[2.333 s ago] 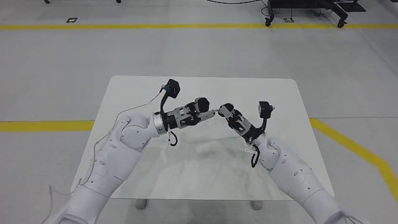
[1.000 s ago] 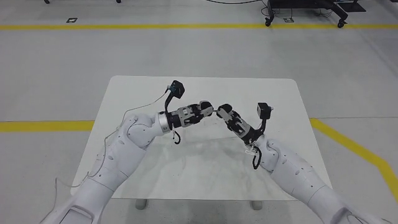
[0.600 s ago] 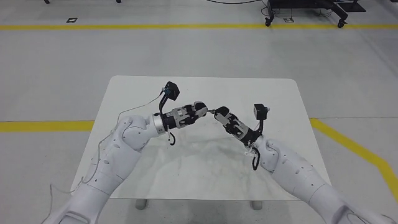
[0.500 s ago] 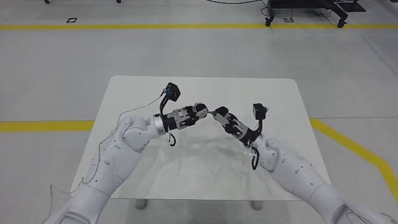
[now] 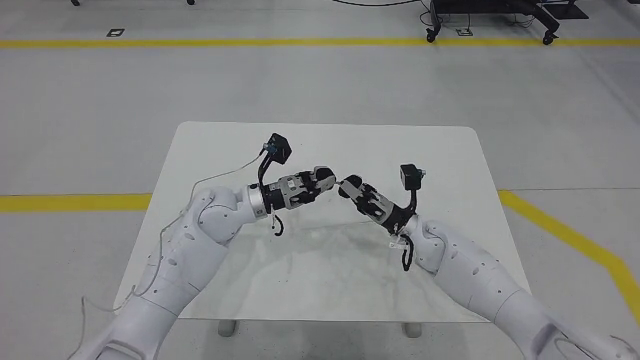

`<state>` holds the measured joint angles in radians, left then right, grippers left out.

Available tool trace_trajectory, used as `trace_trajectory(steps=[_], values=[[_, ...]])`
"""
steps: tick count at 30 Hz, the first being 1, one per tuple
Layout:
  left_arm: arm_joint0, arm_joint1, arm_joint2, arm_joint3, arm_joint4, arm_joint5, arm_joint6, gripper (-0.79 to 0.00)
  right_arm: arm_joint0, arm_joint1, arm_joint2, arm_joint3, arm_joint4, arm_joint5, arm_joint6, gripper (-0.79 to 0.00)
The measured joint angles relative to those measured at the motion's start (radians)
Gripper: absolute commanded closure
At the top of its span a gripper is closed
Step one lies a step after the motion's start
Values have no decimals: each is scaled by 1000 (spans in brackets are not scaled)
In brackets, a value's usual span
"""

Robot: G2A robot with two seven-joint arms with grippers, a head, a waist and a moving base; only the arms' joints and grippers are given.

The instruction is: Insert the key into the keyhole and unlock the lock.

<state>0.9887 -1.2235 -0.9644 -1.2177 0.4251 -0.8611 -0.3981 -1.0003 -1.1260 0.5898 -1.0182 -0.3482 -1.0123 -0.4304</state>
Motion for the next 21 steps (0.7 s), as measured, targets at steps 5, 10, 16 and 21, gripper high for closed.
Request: trace_trajectory(steps=[5, 10, 16, 21], values=[[-3, 1, -6, 6, 2, -3, 6, 0, 1, 0, -4, 4, -7, 0, -8, 0], [-3, 3, -13, 7, 6, 7, 10, -785, 1, -1, -13, -1, -13, 0, -16, 0], [28, 32, -109, -36, 110, 10, 41, -785, -3, 6, 2, 0, -32, 0, -79, 0], [172, 92, -313, -227, 395, 70, 74, -785, -10, 14, 17, 10, -56, 0, -128, 0]])
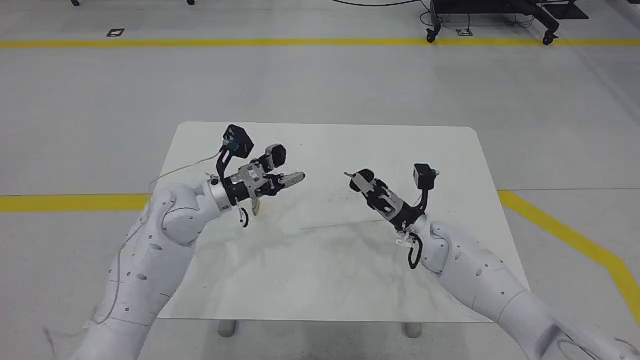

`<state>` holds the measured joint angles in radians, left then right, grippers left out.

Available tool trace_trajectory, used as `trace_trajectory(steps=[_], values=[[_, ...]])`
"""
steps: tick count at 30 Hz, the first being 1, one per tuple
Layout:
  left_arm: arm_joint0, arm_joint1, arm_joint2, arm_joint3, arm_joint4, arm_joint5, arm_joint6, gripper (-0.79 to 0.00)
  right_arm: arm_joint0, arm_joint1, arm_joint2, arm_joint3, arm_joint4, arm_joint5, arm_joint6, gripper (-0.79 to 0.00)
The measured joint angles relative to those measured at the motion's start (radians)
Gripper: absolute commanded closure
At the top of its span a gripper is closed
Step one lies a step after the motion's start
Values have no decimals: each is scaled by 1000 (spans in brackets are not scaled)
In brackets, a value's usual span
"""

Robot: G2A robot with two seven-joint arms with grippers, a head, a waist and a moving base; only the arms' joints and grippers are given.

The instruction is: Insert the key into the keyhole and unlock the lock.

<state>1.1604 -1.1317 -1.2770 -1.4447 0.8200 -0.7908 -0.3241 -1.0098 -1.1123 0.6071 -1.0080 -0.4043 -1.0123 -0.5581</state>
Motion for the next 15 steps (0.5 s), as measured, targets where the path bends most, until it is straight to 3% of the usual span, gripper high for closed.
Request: trace_trajectory(steps=[3, 6, 9, 11, 15], values=[[143, 29, -140, -165, 225, 126, 32, -785, 0, 0, -1, 0, 1, 0, 2, 0], [284, 44, -223, -293, 356, 206, 1, -785, 0, 0, -1, 0, 1, 0, 2, 0], [362, 47, -209, -352, 441, 249, -96, -785, 0, 0, -1, 0, 1, 0, 2, 0], [366, 43, -179, -343, 438, 272, -135, -785, 0, 0, -1, 0, 1, 0, 2, 0], [305, 29, -110, -272, 413, 374, -205, -785, 0, 0, -1, 0, 1, 0, 2, 0]])
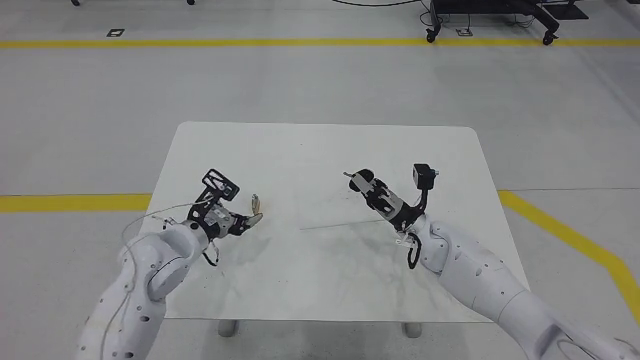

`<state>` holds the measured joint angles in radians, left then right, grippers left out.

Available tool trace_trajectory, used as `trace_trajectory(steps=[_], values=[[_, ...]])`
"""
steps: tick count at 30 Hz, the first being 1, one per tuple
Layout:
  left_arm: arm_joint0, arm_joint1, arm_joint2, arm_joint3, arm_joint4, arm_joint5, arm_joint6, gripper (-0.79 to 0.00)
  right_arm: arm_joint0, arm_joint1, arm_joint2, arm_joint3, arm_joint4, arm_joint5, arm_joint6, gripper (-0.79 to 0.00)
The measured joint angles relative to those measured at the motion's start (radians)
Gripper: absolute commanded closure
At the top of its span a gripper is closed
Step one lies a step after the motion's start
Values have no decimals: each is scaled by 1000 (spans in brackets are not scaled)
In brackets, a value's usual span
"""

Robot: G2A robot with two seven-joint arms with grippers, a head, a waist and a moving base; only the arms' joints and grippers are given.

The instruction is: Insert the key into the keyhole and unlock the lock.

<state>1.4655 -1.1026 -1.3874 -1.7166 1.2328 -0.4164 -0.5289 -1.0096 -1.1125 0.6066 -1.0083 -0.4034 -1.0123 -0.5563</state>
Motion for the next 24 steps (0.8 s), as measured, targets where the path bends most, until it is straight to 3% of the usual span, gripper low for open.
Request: trace_trajectory(steps=[4, 8, 15, 18, 21, 24], values=[[-62, -10, 37, 68, -62, 58, -53, -767, 0, 0, 0, 0, 0, 0, 0, 0], [-97, -17, 66, 102, -67, 113, -101, -628, 0, 0, 0, 0, 0, 0, 0, 0], [-138, -29, 129, 155, -72, 149, -121, -613, 0, 0, 0, 0, 0, 0, 0, 0], [-159, -34, 146, 188, -73, 168, -119, -545, 0, 0, 0, 0, 0, 0, 0, 0], [-177, -38, 153, 218, -88, 185, -121, -406, 0, 0, 0, 0, 0, 0, 0, 0], [-184, -40, 158, 230, -100, 189, -121, -372, 0, 0, 0, 0, 0, 0, 0, 0]])
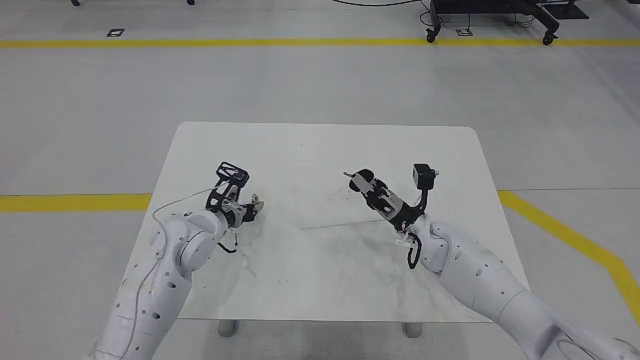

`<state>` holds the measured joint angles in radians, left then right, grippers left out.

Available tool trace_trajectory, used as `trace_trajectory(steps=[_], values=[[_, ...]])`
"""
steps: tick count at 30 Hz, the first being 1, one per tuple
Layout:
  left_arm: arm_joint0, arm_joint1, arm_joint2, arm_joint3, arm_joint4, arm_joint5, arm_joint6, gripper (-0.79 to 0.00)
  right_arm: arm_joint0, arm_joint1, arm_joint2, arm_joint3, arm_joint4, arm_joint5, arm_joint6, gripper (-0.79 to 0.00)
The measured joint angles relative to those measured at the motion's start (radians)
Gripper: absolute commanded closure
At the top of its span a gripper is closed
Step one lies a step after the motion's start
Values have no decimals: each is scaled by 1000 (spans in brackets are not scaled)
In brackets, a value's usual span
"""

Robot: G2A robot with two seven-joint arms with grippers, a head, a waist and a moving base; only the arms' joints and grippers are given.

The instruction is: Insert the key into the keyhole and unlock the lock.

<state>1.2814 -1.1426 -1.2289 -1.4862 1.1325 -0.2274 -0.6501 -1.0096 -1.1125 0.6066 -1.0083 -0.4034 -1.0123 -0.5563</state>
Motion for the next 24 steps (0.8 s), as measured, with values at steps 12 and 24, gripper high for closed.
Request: trace_trajectory(steps=[12, 24], values=[[-16, -3, 20, 13, 41, 15, 5, -46, 0, 0, 0, 0, 0, 0, 0, 0], [21, 6, 12, -45, 103, -54, 57, 0, 0, 0, 0, 0, 0, 0, 0, 0]])
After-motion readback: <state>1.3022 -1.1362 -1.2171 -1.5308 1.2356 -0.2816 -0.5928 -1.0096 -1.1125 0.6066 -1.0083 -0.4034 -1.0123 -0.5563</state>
